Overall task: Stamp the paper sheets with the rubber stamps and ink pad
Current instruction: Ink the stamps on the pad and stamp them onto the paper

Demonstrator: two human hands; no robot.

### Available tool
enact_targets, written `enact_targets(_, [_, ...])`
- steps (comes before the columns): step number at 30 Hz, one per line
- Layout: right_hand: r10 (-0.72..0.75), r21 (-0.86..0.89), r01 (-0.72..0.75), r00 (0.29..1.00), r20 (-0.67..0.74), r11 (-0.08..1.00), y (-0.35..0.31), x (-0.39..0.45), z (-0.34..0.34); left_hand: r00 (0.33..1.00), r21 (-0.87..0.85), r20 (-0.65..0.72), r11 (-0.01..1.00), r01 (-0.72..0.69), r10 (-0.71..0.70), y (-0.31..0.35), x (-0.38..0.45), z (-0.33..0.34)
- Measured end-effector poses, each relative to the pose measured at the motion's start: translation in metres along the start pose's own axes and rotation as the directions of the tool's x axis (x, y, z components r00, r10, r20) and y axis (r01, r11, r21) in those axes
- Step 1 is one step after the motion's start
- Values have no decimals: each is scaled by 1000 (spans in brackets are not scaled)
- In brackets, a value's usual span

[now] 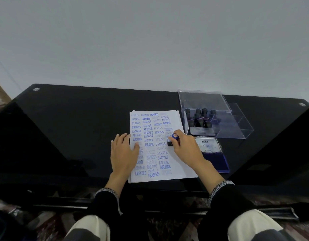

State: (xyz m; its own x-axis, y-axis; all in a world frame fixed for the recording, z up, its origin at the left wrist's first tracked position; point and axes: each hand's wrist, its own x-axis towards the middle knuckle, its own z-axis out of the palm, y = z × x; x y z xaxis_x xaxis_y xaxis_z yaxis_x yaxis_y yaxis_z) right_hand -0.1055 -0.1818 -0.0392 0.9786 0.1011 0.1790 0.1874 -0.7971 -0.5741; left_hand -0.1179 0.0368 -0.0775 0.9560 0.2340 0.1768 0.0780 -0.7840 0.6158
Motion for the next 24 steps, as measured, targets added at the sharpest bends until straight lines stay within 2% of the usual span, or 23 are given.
enact_targets(8, [55,-6,-55,998,39,998,0,16,0,1000,48,-2,999,-12,12,-2,-2,5])
enact_targets(18, [-15,100,21,998,-61,995,3,-4,8,1000,100,8,995,-23,23,-3,-3,9])
enact_targets(24, [50,92,-50,999,3,994,1,11,4,1000,101,1,995,-21,21,-2,-3,9])
